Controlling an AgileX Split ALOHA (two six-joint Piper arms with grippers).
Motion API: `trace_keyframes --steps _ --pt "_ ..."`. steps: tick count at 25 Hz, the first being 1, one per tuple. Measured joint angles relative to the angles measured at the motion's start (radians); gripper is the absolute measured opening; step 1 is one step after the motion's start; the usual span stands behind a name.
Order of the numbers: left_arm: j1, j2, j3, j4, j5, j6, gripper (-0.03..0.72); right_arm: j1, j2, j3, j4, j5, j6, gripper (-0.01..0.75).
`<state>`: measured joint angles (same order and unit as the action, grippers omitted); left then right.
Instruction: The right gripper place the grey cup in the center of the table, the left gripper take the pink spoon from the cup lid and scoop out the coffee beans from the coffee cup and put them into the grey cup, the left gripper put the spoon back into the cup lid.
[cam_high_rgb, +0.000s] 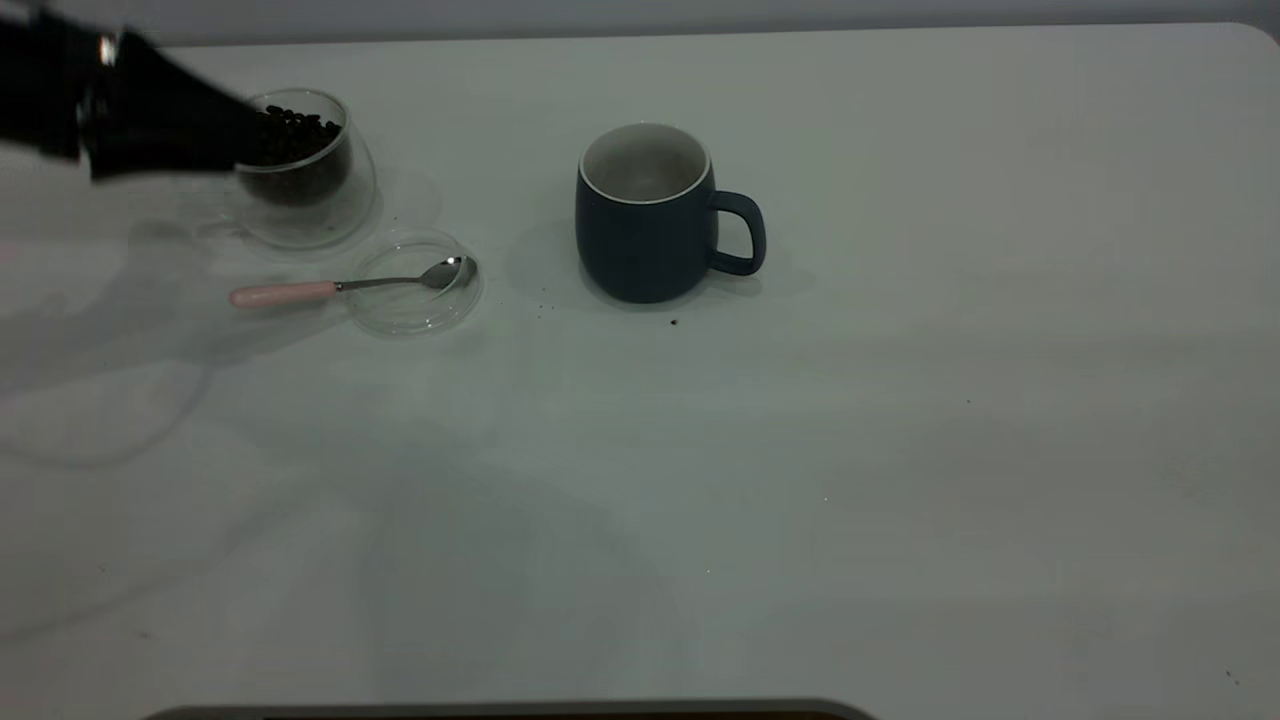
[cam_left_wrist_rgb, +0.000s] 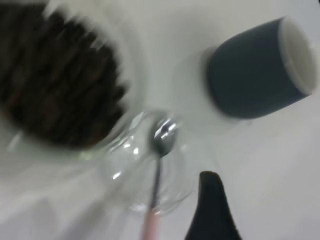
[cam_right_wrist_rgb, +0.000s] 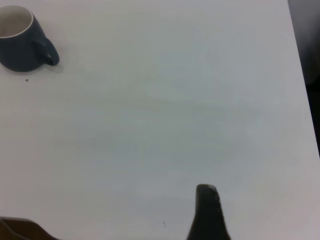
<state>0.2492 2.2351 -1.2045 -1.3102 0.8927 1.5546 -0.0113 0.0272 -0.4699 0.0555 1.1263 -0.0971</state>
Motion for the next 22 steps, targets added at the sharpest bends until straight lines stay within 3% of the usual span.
trace_keyframes --steps 4,9,17,22 --pt "-0.072 -0.163 0.0 0.104 -0.067 -0.16 0.596 0.0 0.0 0.0 0.0 0.0 0.0 0.591" --pt "-0.134 -0.391 0.0 0.382 -0.108 -0.509 0.596 0.0 0.0 0.0 0.0 0.0 0.0 0.591" --pt "-0.147 -0.778 0.001 0.913 0.002 -1.099 0.595 0.0 0.0 0.0 0.0 0.0 0.0 0.591" --pt "-0.147 -0.97 0.002 1.123 0.136 -1.305 0.594 0.0 0.0 0.0 0.0 0.0 0.0 0.591"
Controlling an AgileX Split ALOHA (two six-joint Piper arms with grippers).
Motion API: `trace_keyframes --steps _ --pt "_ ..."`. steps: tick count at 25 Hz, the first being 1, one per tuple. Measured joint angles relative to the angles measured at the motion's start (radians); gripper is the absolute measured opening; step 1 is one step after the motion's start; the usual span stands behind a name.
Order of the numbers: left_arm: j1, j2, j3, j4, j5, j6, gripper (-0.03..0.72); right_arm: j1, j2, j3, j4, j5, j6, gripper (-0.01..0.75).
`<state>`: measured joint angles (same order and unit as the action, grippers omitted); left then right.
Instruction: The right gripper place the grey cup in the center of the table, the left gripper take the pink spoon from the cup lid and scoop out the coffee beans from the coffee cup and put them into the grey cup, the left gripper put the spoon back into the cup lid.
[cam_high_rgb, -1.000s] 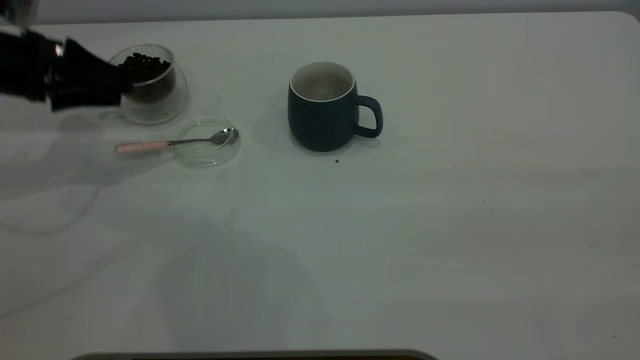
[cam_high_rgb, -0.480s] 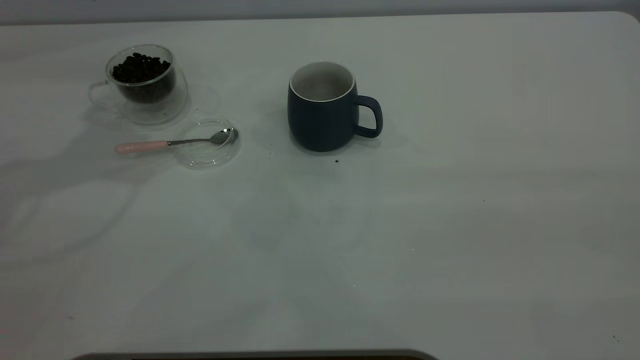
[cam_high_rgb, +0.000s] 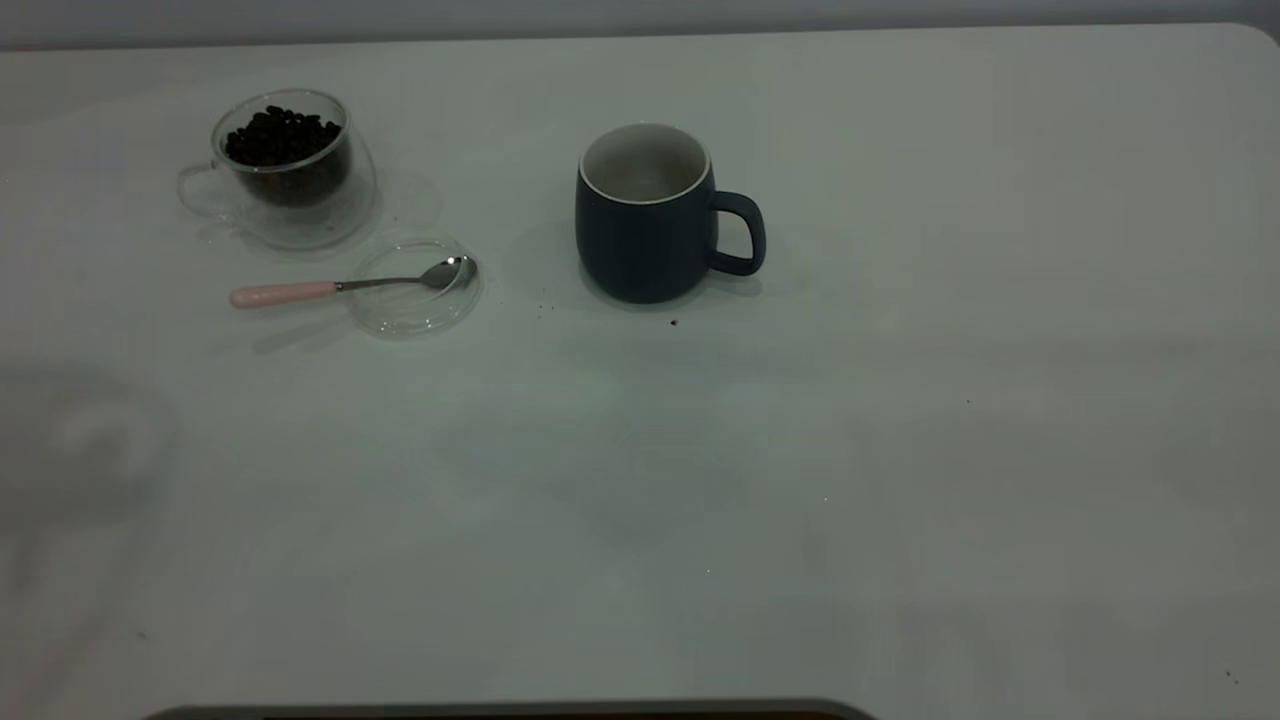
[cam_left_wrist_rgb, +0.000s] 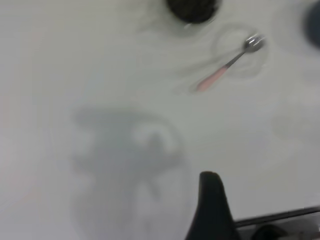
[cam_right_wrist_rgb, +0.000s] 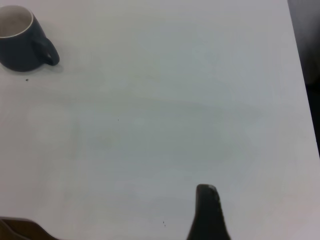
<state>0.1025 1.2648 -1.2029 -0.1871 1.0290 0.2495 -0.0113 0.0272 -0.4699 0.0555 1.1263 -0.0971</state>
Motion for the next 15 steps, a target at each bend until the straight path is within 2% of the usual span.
trace_keyframes --steps 6,10,15 --pt "0.0 -0.155 0.014 0.024 0.137 -0.124 0.594 0.0 0.0 0.0 0.0 0.0 0.0 0.591" --pt "-0.001 -0.241 0.095 0.036 0.141 -0.178 0.594 0.0 0.0 0.0 0.0 0.0 0.0 0.591" --pt "-0.001 -0.383 0.269 0.044 0.141 -0.185 0.594 0.0 0.0 0.0 0.0 0.0 0.0 0.591"
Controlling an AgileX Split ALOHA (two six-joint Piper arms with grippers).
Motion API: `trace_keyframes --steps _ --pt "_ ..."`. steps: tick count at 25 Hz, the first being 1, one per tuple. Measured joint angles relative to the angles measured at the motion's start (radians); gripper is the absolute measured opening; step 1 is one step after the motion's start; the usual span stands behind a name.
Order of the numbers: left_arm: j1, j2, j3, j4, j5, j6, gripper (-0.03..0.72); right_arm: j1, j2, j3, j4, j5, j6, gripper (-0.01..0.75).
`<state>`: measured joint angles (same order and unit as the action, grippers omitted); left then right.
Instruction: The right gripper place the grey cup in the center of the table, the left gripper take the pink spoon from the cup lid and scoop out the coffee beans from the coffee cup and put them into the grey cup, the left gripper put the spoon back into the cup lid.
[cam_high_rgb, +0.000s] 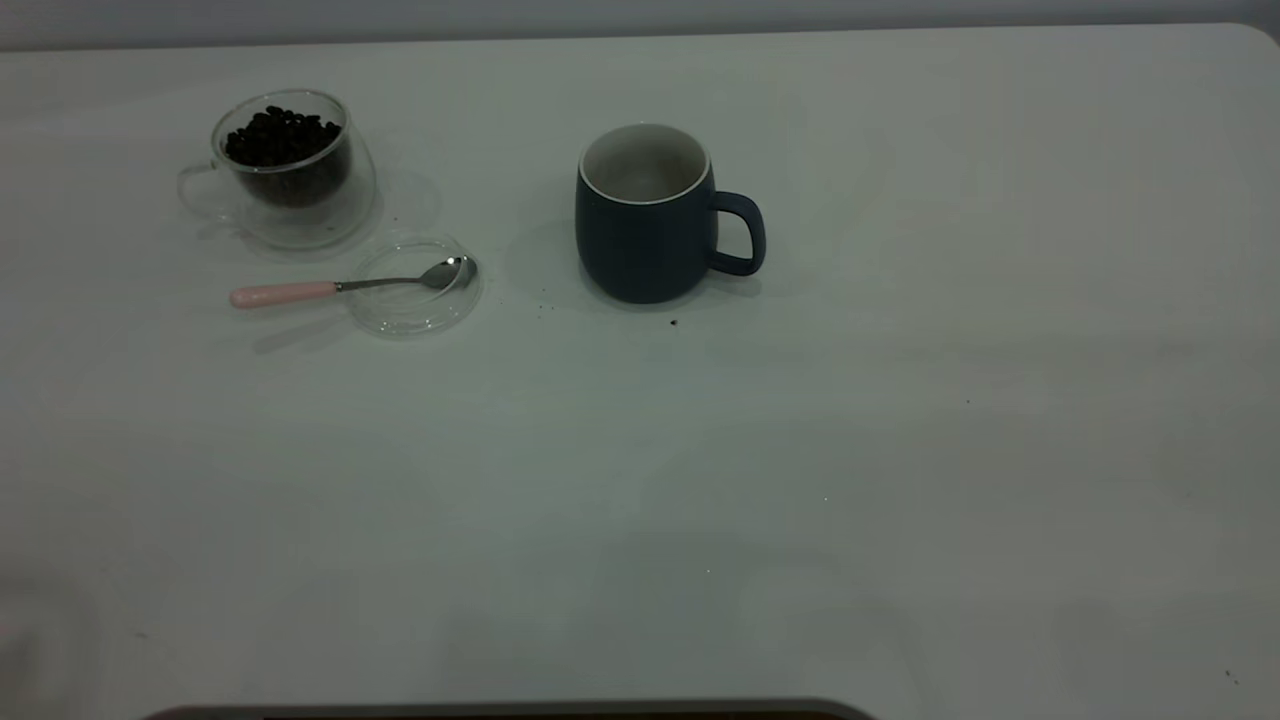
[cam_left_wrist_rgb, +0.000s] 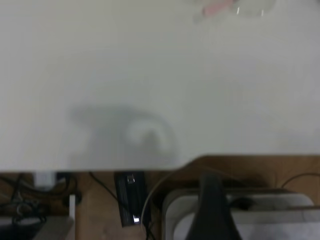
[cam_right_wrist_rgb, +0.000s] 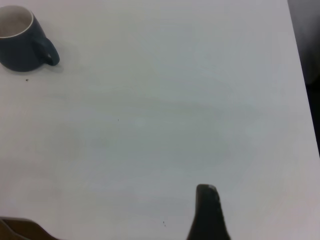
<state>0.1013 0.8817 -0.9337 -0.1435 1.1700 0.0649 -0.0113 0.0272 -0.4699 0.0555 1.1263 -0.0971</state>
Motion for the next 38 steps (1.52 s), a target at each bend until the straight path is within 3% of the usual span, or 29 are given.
trace_keyframes --steps 6,16,27,38 --pt "-0.014 -0.247 0.199 0.018 0.0 -0.002 0.594 0.0 0.0 0.0 0.0 0.0 0.0 0.591" --pt "-0.125 -0.661 0.397 0.068 -0.02 -0.036 0.594 0.0 0.0 0.0 0.0 0.0 0.0 0.591" --pt "-0.128 -0.884 0.447 0.131 -0.042 -0.039 0.592 0.0 0.0 0.0 0.0 0.0 0.0 0.591" --pt "-0.128 -0.899 0.447 0.131 -0.037 -0.041 0.592 0.0 0.0 0.0 0.0 0.0 0.0 0.591"
